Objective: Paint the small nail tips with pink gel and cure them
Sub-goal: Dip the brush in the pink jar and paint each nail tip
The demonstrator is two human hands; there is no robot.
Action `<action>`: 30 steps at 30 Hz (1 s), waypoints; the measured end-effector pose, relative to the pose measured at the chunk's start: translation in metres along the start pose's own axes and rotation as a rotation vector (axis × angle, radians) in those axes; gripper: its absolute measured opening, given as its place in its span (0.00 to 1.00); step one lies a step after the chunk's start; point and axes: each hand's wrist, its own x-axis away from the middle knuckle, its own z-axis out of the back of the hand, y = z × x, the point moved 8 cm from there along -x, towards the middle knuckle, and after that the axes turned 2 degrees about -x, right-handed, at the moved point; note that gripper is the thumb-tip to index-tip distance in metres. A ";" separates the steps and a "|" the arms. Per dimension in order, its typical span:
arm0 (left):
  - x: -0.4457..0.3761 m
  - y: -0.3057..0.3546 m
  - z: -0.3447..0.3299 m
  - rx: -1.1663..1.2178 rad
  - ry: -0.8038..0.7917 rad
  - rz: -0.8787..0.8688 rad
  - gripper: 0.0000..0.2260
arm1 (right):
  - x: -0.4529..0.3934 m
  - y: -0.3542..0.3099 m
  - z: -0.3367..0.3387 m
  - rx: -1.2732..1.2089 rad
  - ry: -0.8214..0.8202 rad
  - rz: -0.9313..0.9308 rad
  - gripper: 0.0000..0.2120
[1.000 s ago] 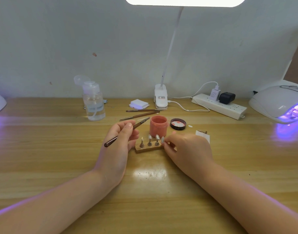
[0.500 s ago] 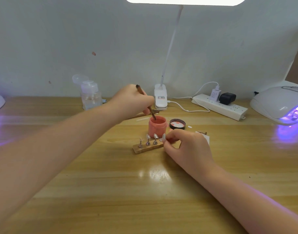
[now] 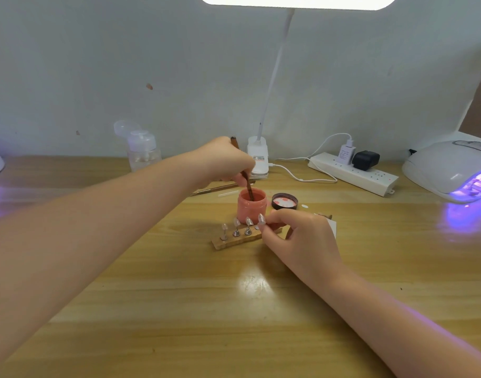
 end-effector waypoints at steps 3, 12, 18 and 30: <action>0.001 -0.014 0.016 0.240 0.047 0.054 0.07 | 0.000 0.001 0.000 -0.008 -0.003 -0.005 0.02; 0.018 -0.056 0.014 0.636 0.021 0.196 0.09 | 0.000 0.002 -0.001 -0.014 -0.006 -0.008 0.01; 0.023 -0.085 0.003 0.711 -0.003 0.314 0.09 | 0.000 0.002 0.000 -0.018 -0.008 -0.009 0.01; 0.065 -0.100 -0.005 1.175 0.032 0.346 0.07 | 0.000 0.007 0.000 -0.005 -0.008 -0.077 0.02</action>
